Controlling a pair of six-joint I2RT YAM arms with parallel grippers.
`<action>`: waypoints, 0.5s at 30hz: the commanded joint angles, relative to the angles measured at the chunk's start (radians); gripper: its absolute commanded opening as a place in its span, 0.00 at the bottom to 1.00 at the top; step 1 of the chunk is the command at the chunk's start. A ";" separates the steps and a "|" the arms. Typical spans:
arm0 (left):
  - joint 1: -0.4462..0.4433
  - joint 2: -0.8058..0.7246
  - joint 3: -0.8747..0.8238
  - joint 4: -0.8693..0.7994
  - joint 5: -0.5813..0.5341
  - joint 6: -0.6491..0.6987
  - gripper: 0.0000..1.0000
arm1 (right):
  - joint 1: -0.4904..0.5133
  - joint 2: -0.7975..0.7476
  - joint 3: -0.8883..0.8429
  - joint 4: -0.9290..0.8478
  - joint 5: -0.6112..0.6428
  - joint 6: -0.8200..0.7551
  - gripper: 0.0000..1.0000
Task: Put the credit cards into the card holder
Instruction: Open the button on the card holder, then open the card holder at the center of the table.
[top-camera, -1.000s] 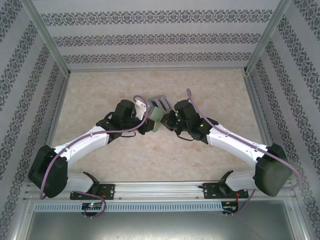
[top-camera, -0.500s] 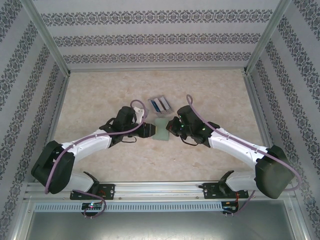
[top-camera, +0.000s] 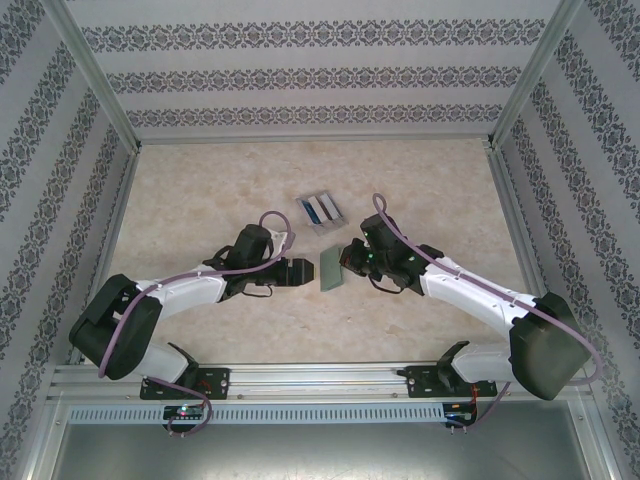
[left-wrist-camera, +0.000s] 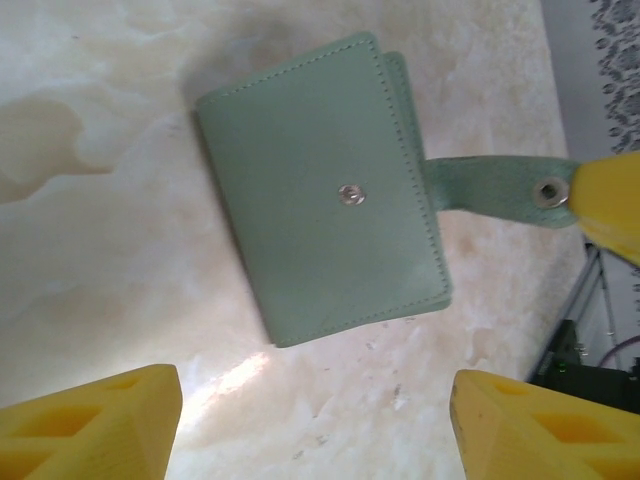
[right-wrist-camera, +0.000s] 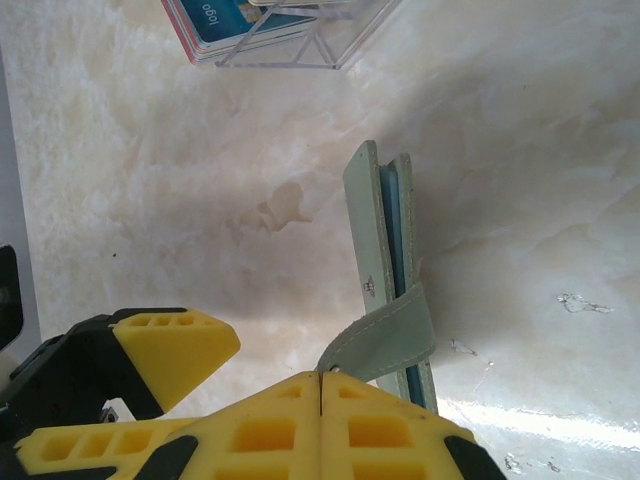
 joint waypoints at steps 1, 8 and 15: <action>-0.004 0.020 0.037 0.044 0.041 -0.011 0.73 | 0.001 -0.014 0.011 0.021 -0.038 -0.008 0.00; -0.002 0.058 0.050 0.077 0.044 -0.113 0.80 | 0.023 -0.024 0.055 0.030 -0.045 -0.019 0.00; 0.005 0.082 0.088 0.023 0.017 -0.118 0.87 | 0.034 -0.025 0.065 0.080 -0.047 -0.030 0.00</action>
